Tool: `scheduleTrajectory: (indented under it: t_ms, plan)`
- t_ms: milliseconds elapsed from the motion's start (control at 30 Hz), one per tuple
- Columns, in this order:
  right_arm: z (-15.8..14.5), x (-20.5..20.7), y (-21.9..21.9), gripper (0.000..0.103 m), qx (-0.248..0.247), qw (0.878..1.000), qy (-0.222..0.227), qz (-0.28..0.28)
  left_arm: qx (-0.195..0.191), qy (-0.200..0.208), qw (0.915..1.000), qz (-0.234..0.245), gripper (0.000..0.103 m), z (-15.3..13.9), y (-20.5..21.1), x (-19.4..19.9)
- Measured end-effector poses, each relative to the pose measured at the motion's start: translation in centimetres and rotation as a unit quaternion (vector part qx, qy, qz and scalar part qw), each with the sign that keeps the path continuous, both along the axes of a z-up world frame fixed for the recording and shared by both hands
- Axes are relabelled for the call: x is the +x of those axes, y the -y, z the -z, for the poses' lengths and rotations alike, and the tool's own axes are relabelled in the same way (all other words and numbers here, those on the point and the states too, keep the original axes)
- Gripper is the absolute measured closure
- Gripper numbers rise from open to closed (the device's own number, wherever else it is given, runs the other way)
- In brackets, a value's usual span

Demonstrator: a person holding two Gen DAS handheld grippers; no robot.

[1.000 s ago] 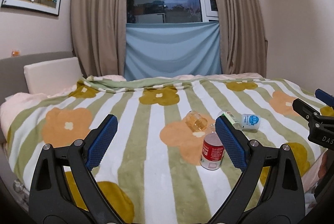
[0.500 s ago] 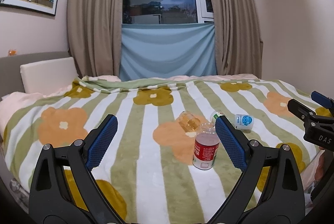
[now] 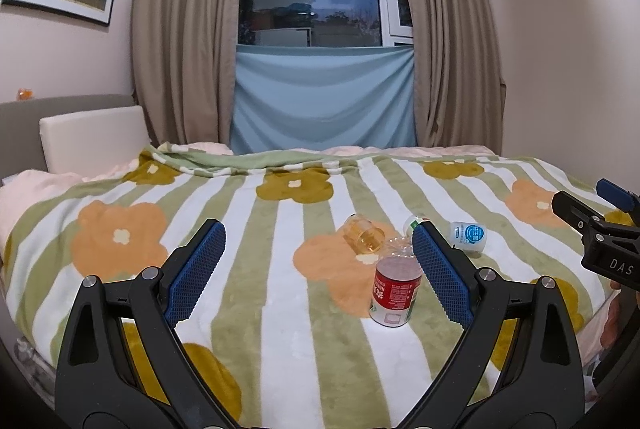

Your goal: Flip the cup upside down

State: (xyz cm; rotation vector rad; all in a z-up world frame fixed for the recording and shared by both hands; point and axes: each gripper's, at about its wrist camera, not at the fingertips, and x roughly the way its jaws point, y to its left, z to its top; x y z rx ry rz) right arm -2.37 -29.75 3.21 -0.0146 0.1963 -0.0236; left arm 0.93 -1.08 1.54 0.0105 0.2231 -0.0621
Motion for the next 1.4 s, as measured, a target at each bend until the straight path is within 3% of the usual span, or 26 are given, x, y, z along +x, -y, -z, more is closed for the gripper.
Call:
scheduleTrajectory:
  t_ms: [1033,1100,1133,1400]
  plan:
    - [0.1,-0.1,0.1,0.001,-0.001,1.000,-0.002,0.004,0.001,-0.002,1.0000,0.003,0.008,0.2,0.2,0.1]
    - [0.1,-0.1,0.1,0.001,-0.001,1.000,-0.002,0.005,0.005,0.001,1.0000,0.003,0.007,0.3,0.4,0.0]
    - [0.1,-0.1,0.1,0.001,-0.001,1.000,-0.002,0.004,0.007,0.003,1.0000,0.004,0.000,0.3,0.5,-0.1]
    - [0.1,-0.1,0.2,0.001,0.000,1.000,-0.002,0.004,0.012,0.040,0.9991,0.007,0.000,-0.1,0.9,-1.4]
